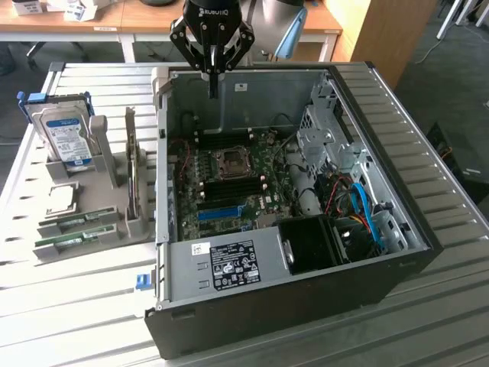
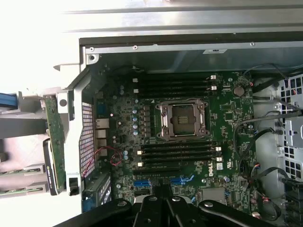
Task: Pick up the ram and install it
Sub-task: 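Reach for the ram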
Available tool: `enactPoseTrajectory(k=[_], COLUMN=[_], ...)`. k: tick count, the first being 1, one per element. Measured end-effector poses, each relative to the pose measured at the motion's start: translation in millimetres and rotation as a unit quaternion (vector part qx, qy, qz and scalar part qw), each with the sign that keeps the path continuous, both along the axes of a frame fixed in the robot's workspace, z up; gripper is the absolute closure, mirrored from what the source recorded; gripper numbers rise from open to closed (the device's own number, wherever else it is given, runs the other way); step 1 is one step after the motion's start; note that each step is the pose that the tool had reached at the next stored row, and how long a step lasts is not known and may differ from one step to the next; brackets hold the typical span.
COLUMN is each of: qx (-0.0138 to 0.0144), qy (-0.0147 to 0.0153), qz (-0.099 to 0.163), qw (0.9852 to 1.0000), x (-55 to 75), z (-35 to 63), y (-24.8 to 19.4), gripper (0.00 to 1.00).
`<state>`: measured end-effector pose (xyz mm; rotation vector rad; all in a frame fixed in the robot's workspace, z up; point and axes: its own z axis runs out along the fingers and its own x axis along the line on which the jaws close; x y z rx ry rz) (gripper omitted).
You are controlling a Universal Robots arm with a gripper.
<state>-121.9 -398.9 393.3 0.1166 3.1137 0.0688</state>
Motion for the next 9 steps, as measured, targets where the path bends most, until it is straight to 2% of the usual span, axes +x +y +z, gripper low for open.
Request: enactPoseTrajectory(k=[5, 9], qx=[0.0000, 0.0000], qy=[0.0000, 0.0000], qz=[0.000, 0.000], qw=[1.0000, 1.0000], x=[-0.3, -5.8], z=[0.0, -0.4], y=[0.0, 0.0], gripper=[0.89, 0.89])
